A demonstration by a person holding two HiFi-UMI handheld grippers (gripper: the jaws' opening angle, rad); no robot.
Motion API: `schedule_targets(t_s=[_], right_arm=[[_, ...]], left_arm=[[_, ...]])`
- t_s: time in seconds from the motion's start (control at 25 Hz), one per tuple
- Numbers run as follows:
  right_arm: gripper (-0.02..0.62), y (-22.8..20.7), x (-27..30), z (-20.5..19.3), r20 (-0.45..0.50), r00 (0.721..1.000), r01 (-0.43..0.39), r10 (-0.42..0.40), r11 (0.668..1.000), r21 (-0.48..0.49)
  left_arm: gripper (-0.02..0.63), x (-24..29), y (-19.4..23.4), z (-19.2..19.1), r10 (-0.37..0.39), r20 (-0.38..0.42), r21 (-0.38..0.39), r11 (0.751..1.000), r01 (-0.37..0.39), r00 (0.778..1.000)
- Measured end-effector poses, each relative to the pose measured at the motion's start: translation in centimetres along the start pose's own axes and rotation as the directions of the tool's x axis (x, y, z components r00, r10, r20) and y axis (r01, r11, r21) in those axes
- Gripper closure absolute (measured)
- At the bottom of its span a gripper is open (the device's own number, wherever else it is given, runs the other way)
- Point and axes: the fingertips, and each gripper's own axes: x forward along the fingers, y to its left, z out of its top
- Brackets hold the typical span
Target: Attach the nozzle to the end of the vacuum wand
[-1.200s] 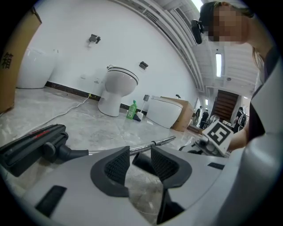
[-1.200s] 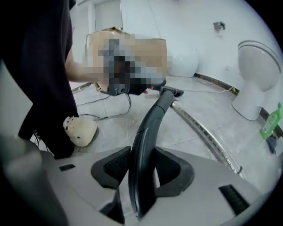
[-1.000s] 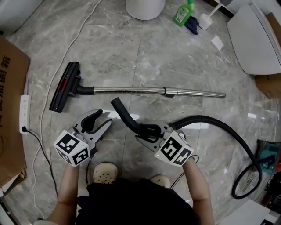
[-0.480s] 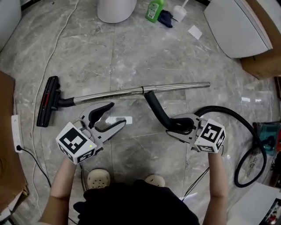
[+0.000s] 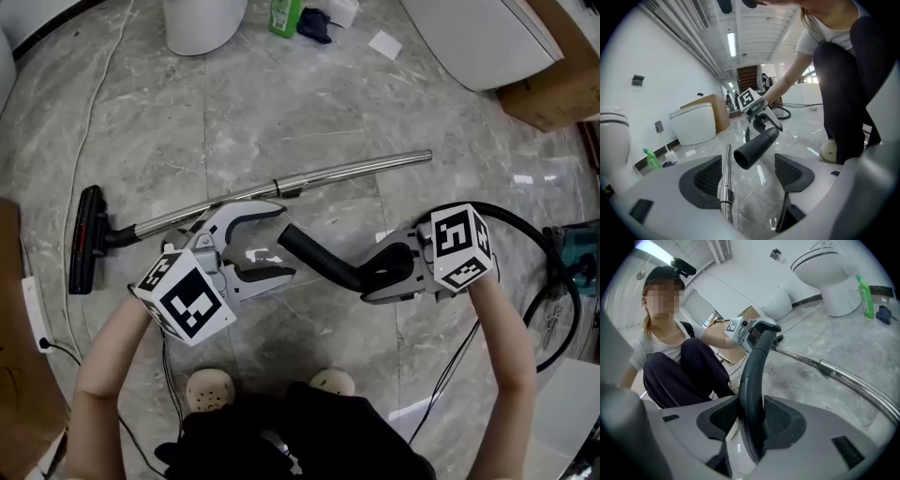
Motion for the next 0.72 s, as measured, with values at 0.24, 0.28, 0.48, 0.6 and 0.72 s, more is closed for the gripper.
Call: schedule_targets(t_s=[0.24,0.28,0.48,0.6,0.72], right_arm=[[0.42,1.4,0.7,-0.5,-0.025,0.995,-0.099,0.1,0.995,0.027],[0.42,1.6,0.8,-0.6,-0.029,0.994,-0.107,0.108,0.994,0.029],[0.42,1.8,1.0,-1.3,-0.042,0.992,-0.118,0.119,0.993,0.03],[0.419,1.7,1.4,-2.1,-0.068,0.992,-0.107,0.107,0.994,0.01],[0.419,1.3,1.3,-2.6,-0.063,0.996,-0.062,0.061,0.998,-0.008]], left_arm=[[0.27,2.1,-2.7,2.2,-0.146,0.033,0.078,0.987,0.143,0.989],[0.27,2.4,-3.3,2.1,-0.159,0.019,0.112,0.981,0.156,0.987],[0.371,3.1,-5.1,1.6,-0.199,-0.004,0.157,0.968,0.197,0.98],[0.397,3.3,-6.3,1.3,-0.222,-0.037,0.162,0.961,0.225,0.974],[0.424,3.6,-7.2,0.7,-0.26,-0.029,0.09,0.961,0.262,0.965]])
